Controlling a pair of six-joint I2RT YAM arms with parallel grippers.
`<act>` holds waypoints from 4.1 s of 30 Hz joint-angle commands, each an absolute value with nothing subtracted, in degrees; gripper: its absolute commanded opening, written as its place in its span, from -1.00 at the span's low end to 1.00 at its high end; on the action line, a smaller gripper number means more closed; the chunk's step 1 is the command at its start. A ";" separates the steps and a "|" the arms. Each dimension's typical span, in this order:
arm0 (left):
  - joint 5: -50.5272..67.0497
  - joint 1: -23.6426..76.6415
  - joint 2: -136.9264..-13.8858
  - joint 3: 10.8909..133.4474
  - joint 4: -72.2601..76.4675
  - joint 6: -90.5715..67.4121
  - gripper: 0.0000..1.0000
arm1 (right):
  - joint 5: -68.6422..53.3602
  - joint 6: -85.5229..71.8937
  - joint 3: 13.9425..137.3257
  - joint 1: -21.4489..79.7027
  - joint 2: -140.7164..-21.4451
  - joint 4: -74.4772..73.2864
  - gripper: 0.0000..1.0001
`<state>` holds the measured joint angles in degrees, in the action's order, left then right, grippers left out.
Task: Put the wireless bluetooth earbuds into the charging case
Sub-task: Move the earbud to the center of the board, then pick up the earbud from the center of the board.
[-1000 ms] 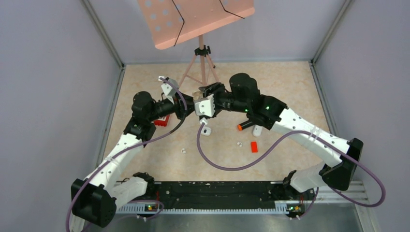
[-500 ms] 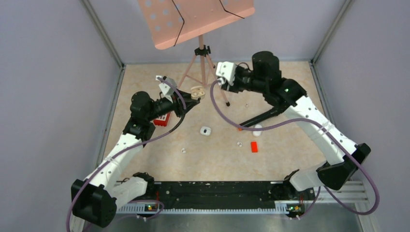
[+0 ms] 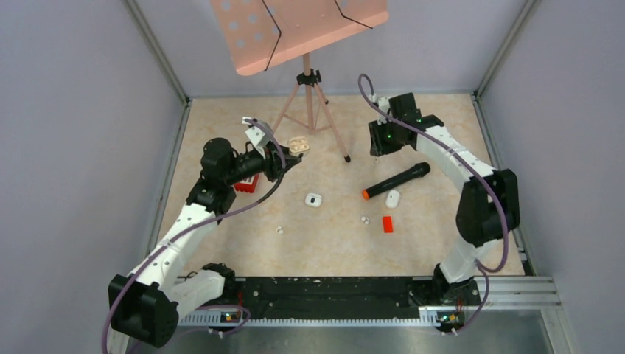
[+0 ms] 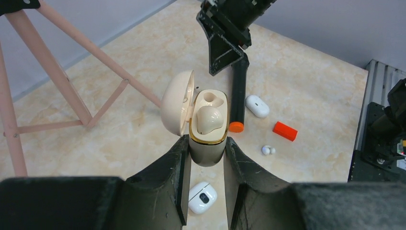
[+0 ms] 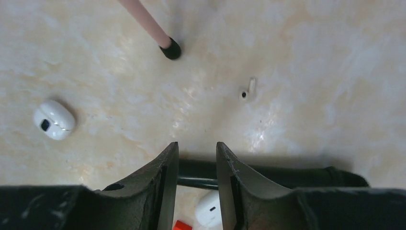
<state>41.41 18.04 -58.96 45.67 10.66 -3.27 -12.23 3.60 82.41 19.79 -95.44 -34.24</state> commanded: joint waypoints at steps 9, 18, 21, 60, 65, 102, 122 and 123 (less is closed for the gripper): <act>39.94 16.88 -55.16 49.15 4.42 1.41 -1.00 | -5.24 -0.67 85.09 18.34 -109.36 -32.84 -0.29; 39.58 15.74 -54.66 49.42 3.31 1.05 -1.00 | -3.21 -0.35 88.96 18.04 -115.91 -32.43 -0.27; 39.67 15.60 -54.57 49.52 3.09 1.04 -1.00 | -2.26 -0.34 90.23 17.82 -117.77 -32.06 -0.27; 38.87 14.51 -52.81 47.60 3.78 0.62 -1.00 | -27.25 88.49 70.12 40.54 -99.10 -50.01 -0.87; 38.56 14.27 -51.78 46.52 3.87 0.20 -1.00 | -25.78 98.10 70.13 41.36 -100.59 -49.97 -0.86; 38.68 13.97 -54.67 48.11 3.11 -1.76 -1.00 | -30.68 31.79 44.79 35.07 -83.60 -7.98 -0.20; 38.45 13.65 -54.44 47.36 3.78 -2.02 -1.00 | -27.85 43.60 47.11 40.29 -89.89 -12.46 -0.25; 38.49 13.63 -54.31 47.26 3.78 -2.01 -1.00 | -27.52 43.59 47.11 40.35 -90.06 -12.29 -0.26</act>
<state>38.87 13.96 -54.92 46.28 1.67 -1.76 -28.86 42.94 44.77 39.59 -89.03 -13.23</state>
